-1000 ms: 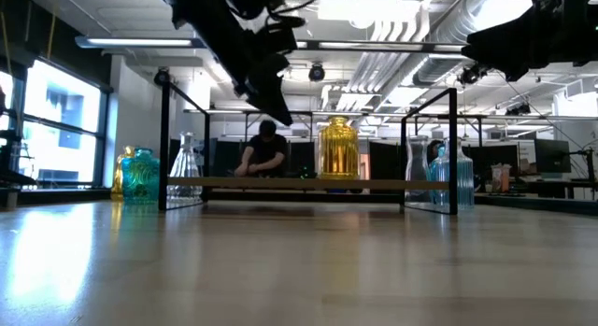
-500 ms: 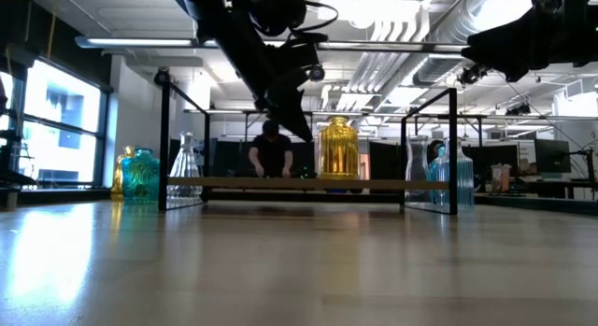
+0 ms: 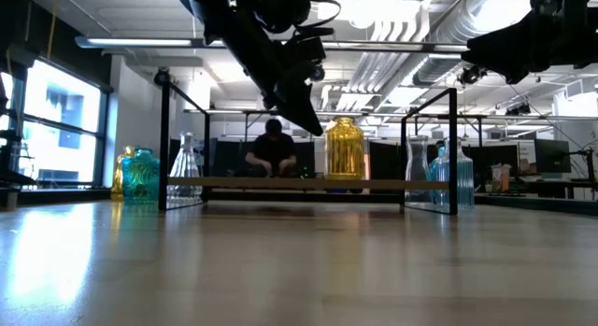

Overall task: Sort vases onto shelf
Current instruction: Put the yellow vase on the shelf

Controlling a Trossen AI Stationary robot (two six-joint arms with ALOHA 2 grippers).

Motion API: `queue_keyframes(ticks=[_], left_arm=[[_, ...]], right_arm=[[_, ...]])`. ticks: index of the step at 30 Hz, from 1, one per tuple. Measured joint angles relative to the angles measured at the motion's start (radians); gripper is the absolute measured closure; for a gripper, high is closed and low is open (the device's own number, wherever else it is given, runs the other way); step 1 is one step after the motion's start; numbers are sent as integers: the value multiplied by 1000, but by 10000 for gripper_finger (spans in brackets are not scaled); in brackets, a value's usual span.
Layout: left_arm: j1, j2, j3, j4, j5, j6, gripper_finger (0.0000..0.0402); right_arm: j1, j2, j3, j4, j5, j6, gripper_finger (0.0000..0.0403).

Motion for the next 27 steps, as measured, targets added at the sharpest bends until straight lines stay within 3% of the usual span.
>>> queue_keyframes(ticks=[27], left_arm=[[22, 11, -2, 80, 16, 0, 401]], right_arm=[[0, 0, 0, -1, 0, 10, 233]])
